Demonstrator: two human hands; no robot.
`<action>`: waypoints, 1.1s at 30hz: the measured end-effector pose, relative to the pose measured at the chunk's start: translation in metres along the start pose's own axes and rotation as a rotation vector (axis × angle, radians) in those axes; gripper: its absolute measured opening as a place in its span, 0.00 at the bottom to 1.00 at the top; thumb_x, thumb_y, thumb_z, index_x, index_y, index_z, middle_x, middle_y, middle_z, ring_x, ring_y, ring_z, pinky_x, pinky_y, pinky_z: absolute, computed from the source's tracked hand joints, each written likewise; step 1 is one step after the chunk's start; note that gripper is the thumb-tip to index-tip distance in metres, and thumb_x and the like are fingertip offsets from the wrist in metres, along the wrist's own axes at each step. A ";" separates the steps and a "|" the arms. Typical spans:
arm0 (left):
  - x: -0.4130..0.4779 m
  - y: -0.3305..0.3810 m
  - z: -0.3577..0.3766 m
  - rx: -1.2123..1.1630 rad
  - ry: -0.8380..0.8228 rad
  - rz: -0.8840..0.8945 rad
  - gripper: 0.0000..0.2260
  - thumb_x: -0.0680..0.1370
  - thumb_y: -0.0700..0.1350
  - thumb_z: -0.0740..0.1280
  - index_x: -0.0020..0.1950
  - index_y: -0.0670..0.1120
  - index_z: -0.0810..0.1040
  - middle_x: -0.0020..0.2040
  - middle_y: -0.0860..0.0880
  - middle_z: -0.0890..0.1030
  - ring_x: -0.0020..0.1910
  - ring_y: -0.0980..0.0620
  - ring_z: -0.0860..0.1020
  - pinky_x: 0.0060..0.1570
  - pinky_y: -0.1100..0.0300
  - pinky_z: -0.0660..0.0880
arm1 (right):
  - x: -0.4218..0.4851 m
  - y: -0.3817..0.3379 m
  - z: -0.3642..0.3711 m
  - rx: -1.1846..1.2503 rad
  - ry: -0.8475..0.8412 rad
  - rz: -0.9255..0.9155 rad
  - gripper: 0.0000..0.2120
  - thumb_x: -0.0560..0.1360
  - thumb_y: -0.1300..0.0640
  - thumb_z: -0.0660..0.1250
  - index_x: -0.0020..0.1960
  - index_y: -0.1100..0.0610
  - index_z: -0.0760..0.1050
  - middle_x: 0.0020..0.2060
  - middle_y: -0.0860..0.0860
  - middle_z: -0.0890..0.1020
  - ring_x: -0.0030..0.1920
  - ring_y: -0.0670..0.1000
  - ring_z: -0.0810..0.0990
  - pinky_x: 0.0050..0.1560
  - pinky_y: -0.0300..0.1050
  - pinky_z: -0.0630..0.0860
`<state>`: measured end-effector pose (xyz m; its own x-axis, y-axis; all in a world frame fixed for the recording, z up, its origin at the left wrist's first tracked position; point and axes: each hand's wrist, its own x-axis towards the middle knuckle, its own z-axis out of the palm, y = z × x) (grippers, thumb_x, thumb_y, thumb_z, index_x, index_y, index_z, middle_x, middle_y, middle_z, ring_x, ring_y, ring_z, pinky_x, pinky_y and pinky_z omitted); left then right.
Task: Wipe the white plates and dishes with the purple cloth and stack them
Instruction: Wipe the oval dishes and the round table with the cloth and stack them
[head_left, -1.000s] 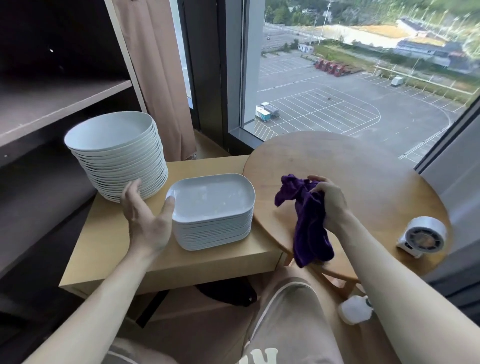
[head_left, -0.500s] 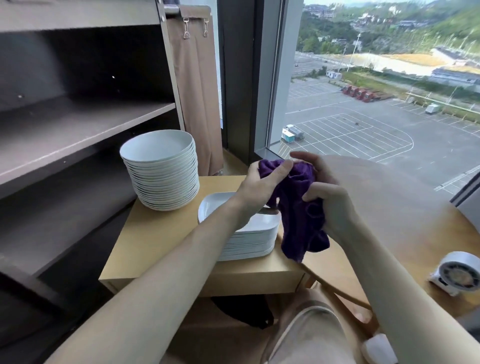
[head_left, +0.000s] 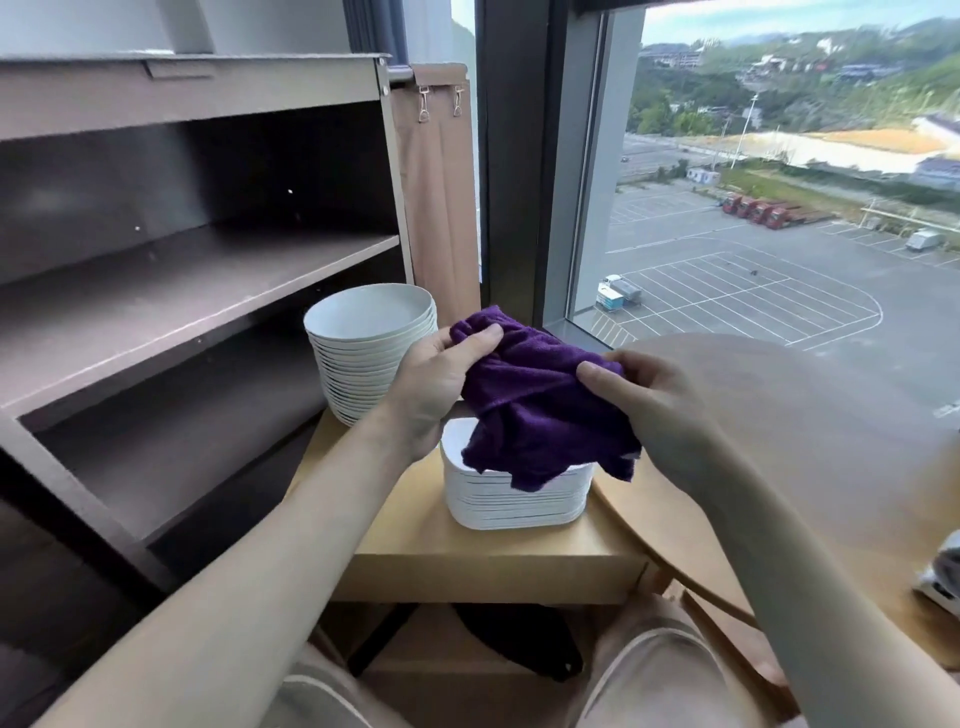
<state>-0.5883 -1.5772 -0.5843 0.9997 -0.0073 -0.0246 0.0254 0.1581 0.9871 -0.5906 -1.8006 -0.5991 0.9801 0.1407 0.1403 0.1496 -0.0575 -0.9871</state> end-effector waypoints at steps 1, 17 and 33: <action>-0.004 0.002 -0.003 0.043 0.010 0.012 0.09 0.81 0.49 0.71 0.56 0.45 0.83 0.46 0.48 0.86 0.43 0.53 0.84 0.34 0.57 0.80 | 0.000 -0.004 0.002 0.019 0.015 -0.022 0.17 0.69 0.42 0.76 0.43 0.57 0.82 0.35 0.54 0.80 0.35 0.52 0.77 0.32 0.42 0.70; -0.046 0.058 -0.059 0.522 -0.258 0.014 0.17 0.79 0.48 0.73 0.60 0.36 0.80 0.57 0.41 0.85 0.55 0.49 0.82 0.71 0.44 0.71 | 0.003 -0.063 0.037 0.289 -0.100 -0.061 0.05 0.79 0.64 0.69 0.44 0.60 0.79 0.38 0.54 0.80 0.38 0.51 0.80 0.38 0.42 0.79; -0.067 0.086 -0.048 0.465 -0.287 -0.029 0.24 0.65 0.50 0.76 0.47 0.32 0.74 0.47 0.37 0.74 0.41 0.38 0.71 0.43 0.50 0.68 | 0.010 -0.039 0.009 -0.238 -0.257 0.032 0.19 0.69 0.74 0.67 0.39 0.50 0.83 0.34 0.50 0.80 0.40 0.52 0.78 0.44 0.46 0.74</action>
<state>-0.6530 -1.5159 -0.5057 0.9558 -0.2848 -0.0725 -0.0166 -0.2989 0.9542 -0.5884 -1.7877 -0.5595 0.9244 0.3775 0.0556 0.1752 -0.2906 -0.9406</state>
